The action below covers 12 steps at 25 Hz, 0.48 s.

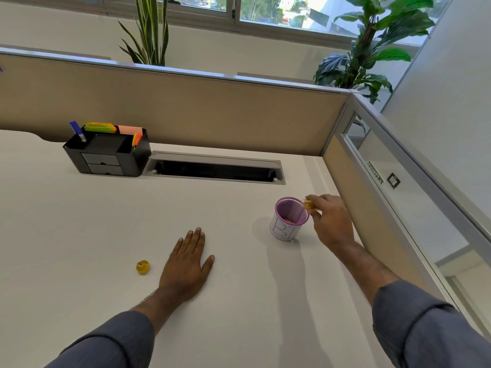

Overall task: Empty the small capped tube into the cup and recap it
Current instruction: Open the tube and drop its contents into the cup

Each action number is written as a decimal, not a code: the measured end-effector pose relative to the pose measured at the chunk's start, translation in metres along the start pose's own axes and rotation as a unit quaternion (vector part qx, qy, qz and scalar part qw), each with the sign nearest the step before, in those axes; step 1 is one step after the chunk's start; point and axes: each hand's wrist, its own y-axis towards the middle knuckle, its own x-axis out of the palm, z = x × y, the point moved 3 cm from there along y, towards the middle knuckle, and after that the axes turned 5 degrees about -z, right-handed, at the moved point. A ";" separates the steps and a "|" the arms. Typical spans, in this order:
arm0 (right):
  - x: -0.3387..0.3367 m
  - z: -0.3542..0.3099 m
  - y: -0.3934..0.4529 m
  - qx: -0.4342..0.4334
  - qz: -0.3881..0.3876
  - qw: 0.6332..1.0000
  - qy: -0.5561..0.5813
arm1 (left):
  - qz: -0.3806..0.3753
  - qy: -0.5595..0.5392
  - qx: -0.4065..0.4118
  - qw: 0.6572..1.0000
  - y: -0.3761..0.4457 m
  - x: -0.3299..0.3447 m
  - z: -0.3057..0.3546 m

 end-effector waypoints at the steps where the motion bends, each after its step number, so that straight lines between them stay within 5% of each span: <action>1: 0.000 -0.001 0.001 -0.011 0.000 1.000 -0.019 | 0.002 0.002 0.000 1.000 0.000 0.000 0.000; 12: -0.006 -0.007 0.013 -0.056 0.000 0.990 -0.130 | 0.005 0.001 0.000 1.000 -0.001 -0.001 0.000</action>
